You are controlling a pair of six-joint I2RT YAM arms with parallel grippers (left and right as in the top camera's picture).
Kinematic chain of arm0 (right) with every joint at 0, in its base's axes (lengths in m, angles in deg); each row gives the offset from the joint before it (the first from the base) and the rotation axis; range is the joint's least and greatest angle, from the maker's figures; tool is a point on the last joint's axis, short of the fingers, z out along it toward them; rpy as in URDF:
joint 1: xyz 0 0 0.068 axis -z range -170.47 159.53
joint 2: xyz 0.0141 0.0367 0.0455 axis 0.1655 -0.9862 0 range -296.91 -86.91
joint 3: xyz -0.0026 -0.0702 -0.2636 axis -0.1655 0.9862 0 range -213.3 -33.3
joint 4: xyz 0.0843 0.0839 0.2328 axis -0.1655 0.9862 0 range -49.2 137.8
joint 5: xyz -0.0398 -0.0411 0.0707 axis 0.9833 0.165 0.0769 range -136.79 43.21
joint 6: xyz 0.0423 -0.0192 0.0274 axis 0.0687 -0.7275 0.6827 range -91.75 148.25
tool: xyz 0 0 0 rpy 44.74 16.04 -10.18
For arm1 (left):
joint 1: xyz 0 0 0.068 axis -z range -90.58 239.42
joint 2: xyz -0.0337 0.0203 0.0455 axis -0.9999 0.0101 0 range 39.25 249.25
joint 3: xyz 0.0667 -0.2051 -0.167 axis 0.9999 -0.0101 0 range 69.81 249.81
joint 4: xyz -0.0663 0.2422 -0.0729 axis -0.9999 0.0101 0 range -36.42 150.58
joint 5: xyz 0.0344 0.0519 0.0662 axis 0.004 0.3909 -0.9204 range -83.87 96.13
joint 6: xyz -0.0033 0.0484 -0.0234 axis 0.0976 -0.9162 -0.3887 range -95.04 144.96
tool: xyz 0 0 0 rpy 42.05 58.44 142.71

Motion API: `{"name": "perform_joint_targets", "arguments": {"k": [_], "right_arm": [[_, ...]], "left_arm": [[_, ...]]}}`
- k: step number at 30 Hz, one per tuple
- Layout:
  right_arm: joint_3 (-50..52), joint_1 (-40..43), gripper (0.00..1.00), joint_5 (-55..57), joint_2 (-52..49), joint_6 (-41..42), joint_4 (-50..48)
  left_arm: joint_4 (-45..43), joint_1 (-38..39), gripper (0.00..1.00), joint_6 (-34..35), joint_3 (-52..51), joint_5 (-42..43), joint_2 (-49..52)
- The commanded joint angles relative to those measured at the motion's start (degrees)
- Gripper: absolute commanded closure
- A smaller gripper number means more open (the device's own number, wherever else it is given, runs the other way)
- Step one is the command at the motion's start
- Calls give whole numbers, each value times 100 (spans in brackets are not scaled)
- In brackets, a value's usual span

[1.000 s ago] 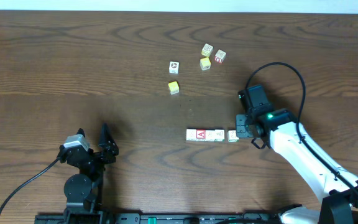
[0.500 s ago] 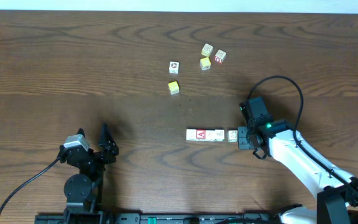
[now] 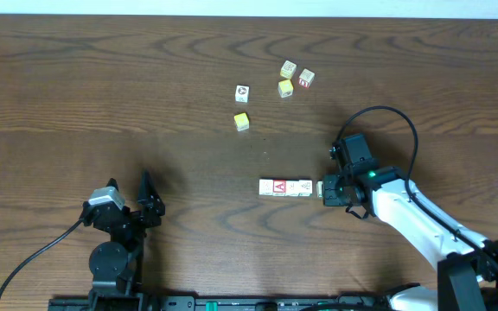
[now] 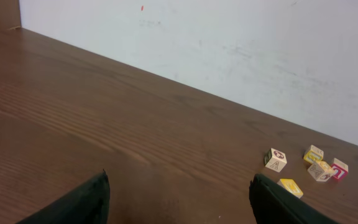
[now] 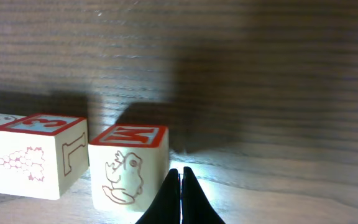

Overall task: Lift 5 blocks
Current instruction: 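Push the M block left against the 3 block with the right gripper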

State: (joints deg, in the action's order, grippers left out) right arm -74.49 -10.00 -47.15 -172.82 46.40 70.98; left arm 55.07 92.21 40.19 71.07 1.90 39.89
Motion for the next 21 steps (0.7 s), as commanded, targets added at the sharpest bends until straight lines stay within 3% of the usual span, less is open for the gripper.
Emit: {"name": "perform_joint_targets", "arguments": {"k": [1, 21], "right_arm": [[17, 31, 99, -326, -173, -247, -61], [15, 31, 99, -612, -186, -496, -234]], "left_arm": [[232, -9, 27, 11, -101, -76, -4], [232, -9, 28, 9, -101, -76, -4]]}}
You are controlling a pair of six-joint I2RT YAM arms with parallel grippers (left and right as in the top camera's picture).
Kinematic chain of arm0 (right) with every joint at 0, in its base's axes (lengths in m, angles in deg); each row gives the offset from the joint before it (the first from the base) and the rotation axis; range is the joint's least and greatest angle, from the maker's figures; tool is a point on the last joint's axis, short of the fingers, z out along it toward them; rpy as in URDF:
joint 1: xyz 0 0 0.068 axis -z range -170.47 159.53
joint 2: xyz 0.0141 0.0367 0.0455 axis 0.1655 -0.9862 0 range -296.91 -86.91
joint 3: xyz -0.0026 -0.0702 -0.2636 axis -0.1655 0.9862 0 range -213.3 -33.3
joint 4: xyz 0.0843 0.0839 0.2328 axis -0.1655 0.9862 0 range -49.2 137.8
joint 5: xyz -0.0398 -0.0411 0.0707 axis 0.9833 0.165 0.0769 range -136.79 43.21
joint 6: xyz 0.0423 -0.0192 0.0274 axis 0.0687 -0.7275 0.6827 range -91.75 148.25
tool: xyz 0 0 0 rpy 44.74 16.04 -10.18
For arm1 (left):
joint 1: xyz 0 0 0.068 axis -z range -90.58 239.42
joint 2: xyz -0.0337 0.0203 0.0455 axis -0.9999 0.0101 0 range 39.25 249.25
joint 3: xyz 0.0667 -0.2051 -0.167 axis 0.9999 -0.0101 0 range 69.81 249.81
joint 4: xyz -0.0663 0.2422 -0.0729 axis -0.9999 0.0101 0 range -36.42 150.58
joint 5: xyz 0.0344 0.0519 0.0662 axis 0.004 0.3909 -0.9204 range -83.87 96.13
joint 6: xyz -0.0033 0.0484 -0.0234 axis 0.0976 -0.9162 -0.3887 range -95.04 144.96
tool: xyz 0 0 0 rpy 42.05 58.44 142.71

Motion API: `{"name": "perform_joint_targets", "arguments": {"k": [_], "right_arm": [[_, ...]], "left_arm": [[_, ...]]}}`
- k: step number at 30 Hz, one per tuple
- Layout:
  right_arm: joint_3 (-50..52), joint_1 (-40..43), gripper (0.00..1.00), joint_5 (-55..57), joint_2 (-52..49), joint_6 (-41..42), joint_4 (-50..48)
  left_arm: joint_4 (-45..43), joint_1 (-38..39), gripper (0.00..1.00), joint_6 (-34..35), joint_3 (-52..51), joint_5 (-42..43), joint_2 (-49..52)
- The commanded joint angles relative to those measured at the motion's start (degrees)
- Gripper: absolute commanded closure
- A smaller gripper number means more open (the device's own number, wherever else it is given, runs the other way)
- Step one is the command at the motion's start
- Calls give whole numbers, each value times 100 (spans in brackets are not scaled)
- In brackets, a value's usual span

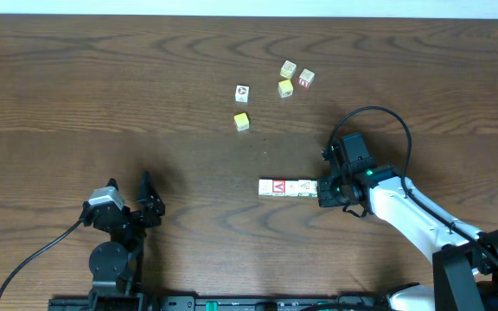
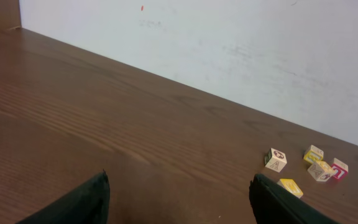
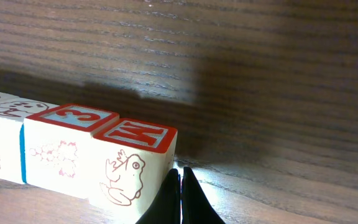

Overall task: Lift 5 blocks
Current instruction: 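Push the M block left against the 3 block with the right gripper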

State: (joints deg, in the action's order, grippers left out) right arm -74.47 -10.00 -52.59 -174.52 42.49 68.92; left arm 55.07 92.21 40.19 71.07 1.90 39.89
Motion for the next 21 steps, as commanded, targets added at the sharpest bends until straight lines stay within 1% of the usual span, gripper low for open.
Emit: {"name": "perform_joint_targets", "arguments": {"k": [1, 3, 6, 19, 21], "right_arm": [[13, 31, 99, -35, -15, -103, -26], [-20, 37, 99, 256, -13, -2, 74], [-94, 37, 99, 911, -13, 387, 326], [-116, 37, 99, 938, 42, 391, 374], [-116, 37, 99, 938, 79, 391, 382]], "left_arm": [[232, -9, 27, 9, -101, -76, -4], [232, -9, 27, 9, -101, -76, -4], [232, -9, 27, 9, -101, -76, -4], [199, -11, 28, 9, -101, -105, -4], [120, -9, 28, 13, -101, -7, -4]]}}
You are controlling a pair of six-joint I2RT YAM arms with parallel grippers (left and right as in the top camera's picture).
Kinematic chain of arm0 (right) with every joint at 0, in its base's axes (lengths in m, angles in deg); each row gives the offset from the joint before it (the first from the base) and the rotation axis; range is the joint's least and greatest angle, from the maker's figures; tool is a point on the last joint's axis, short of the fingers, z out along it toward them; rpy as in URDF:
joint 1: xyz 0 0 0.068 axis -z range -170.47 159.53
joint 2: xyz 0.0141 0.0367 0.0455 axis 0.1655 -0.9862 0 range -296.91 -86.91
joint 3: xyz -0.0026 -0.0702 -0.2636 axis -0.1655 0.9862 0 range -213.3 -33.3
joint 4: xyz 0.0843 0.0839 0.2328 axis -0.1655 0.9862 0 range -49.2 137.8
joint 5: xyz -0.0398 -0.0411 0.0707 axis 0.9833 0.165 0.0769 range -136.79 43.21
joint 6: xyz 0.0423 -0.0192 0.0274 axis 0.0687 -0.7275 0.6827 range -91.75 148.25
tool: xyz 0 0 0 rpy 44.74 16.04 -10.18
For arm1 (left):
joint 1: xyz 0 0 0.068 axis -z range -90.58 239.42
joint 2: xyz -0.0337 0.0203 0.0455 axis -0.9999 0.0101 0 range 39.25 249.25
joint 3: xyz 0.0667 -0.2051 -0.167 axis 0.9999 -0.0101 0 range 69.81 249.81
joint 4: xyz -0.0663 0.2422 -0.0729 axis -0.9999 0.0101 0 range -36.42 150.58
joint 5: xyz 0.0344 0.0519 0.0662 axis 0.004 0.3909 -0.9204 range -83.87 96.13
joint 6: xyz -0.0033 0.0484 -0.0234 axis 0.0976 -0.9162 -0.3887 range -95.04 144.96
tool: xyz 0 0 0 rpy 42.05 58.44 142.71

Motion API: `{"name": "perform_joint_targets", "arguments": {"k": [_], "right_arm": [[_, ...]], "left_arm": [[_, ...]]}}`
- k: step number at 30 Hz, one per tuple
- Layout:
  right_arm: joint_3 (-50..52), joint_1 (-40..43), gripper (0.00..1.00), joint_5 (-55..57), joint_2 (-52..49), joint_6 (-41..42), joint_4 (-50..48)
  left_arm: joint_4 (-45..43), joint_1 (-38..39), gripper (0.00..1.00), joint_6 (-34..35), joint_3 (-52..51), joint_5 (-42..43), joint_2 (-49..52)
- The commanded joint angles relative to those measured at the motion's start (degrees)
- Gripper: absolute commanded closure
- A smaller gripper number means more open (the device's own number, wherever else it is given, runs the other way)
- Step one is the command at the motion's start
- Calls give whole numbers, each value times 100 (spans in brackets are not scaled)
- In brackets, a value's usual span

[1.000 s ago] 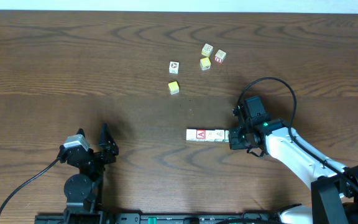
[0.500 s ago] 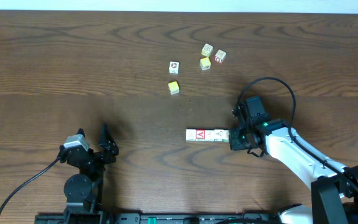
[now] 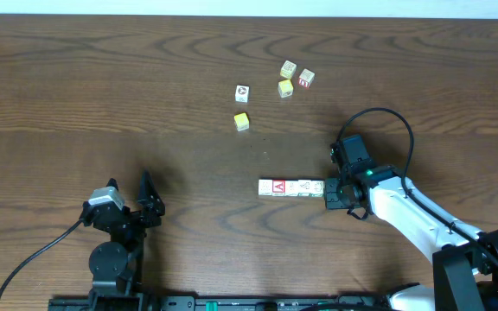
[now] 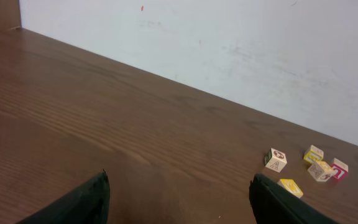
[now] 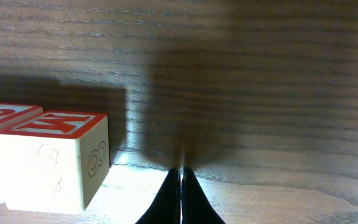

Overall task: Lift 5 blocks
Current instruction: 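Push the M block left against the 3 block with the right gripper, then move the left gripper right to the row's left end block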

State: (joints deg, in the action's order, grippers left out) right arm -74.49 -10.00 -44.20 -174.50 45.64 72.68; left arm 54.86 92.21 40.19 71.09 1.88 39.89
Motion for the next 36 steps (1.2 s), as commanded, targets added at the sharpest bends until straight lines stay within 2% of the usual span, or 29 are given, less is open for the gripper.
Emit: {"name": "perform_joint_targets", "arguments": {"k": [1, 4, 9, 17, 19, 20, 22, 25, 29, 30, 34, 35, 36], "right_arm": [[-114, 37, 99, 98, 103, 74, 15], [-114, 37, 99, 105, 197, 74, 52], [-114, 79, 99, 186, 232, 57, 57], [-114, 299, 99, 138, 422, 59, 133], [-114, 299, 99, 92, 442, 57, 107], [-111, 299, 99, -170, 439, 52, 0], [-109, 297, 99, -560, 437, -59, -127], [-105, 297, 99, -741, 435, -72, -149], [-13, 299, 99, -737, 435, -72, -247], [20, 299, 99, -739, 435, -72, -269], [81, 299, 99, -734, 435, -72, -304], [81, 299, 99, -737, 435, -72, -317], [81, 299, 99, -737, 435, -72, -321]], "left_arm": [[50, -9, 27, -52, -103, 293, -4], [-17, -9, 28, -914, 70, 1250, 33], [306, -9, 27, -841, 485, 1045, 868], [610, 225, 27, -833, 1751, 2103, 4131], [909, 459, 27, -857, 2245, 2116, 4920], [1180, 752, 27, -1019, 2715, 2118, 5692], [1176, 1075, 27, -1051, 3032, 2120, 6415], [1056, 1392, 27, -1043, 3204, 2275, 7110], [586, 1598, 28, -1008, 3206, 3438, 7663], [588, 1613, 35, -1008, 3206, 3539, 7746], [597, 1628, 86, -1001, 3193, 3534, 7899], [586, 1628, 92, -964, 3193, 3534, 7917], [579, 1626, 93, -935, 3193, 3534, 7930]]}}
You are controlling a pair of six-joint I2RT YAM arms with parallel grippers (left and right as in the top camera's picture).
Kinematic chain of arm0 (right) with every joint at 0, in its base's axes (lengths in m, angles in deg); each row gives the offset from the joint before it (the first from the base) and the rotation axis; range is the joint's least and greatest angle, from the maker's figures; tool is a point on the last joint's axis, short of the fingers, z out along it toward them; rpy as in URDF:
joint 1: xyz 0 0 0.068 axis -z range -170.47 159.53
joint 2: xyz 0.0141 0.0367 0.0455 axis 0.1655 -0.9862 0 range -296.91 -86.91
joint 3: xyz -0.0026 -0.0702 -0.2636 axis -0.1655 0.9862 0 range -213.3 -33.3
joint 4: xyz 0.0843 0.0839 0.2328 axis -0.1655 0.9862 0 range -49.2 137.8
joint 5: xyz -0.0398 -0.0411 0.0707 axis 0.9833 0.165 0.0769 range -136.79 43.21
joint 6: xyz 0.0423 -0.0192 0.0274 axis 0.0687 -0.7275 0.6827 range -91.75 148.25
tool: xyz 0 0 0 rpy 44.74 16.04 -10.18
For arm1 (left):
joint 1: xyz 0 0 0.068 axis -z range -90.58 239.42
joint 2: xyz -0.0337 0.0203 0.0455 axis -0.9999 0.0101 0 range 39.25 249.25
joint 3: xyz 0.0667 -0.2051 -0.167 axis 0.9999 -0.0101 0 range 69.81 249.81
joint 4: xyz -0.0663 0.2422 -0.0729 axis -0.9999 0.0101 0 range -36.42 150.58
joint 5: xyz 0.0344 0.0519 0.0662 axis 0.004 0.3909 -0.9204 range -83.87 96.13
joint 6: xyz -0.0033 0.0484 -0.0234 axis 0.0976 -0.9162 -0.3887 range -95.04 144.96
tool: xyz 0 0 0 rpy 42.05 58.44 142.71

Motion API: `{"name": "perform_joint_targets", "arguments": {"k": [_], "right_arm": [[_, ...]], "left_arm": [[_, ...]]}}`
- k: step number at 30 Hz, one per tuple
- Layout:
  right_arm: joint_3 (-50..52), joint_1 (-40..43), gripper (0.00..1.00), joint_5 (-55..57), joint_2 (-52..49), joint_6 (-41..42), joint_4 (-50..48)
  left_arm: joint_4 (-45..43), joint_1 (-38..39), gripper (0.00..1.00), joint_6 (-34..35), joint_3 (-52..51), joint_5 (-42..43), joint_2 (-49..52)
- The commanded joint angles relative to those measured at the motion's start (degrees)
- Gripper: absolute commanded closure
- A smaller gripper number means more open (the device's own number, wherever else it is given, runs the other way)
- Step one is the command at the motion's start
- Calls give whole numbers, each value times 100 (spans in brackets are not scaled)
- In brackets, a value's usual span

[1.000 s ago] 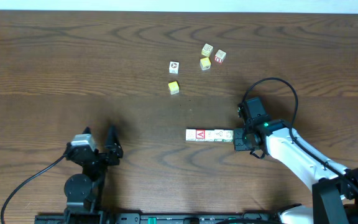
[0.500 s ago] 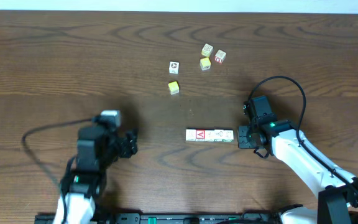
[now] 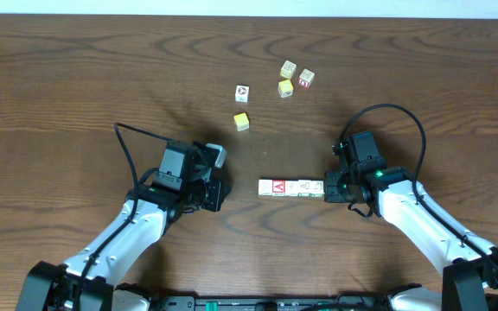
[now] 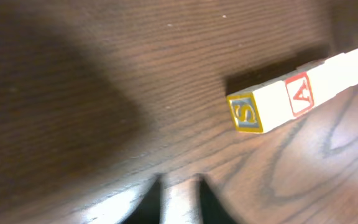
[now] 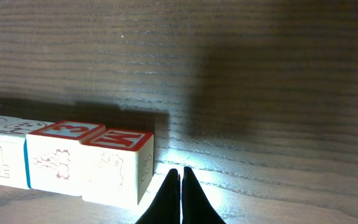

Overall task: Lift 5 blocks
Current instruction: 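Move the left gripper right to the row's left end block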

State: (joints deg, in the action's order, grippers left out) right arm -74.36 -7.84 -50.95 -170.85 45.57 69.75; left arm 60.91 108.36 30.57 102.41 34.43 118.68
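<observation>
Several lettered wooden blocks lie end to end in a row (image 3: 290, 187) at the table's middle. In the left wrist view its near end shows an S block (image 4: 247, 113), then an A block (image 4: 297, 93). The right wrist view shows the other end, an M block (image 5: 118, 165) beside a 3 block (image 5: 58, 158). My left gripper (image 3: 219, 192) is low, just left of the S end, apart from it; its fingertips (image 4: 149, 200) stand a narrow gap apart, empty. My right gripper (image 5: 180, 196) is shut, empty, right by the M end.
Loose blocks lie at the back: a yellow one (image 3: 241, 121), a white one (image 3: 243, 92) and a cluster of three (image 3: 289, 78). The right arm's cable (image 3: 387, 112) loops above the table behind its wrist.
My left arm has moved from its resting place at the front left to just left of the row, its fingers now much closer together. The right gripper stays shut at the M end.
The left arm rested at the front left, wide open, at every earlier moment. The shut right gripper stood by the M block, which first sat slightly apart from the 3 block and then flush. Now a gripper stands at each end of the row.
</observation>
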Motion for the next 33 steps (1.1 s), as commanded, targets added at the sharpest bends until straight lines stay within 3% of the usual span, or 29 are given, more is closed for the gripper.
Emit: {"name": "perform_joint_targets", "arguments": {"k": [1, 4, 14, 22, 33], "right_arm": [[70, 83, 99, -59, 70, -66, -28], [101, 83, 99, -17, 68, -61, -39], [260, 83, 99, -101, 68, 201, -291], [260, 76, 99, -839, 68, 197, -529], [348, 76, 99, -789, -46, 240, -570]], "left_arm": [[-39, 13, 92, 24, 61, 278, 57], [-133, 13, 93, 52, 61, 186, 116], [-1123, 96, 93, 1241, 63, -72, 977], [-1722, 540, 93, 1510, 63, -20, 1561], [-1923, 728, 93, 1462, 63, -50, 1563]]}}
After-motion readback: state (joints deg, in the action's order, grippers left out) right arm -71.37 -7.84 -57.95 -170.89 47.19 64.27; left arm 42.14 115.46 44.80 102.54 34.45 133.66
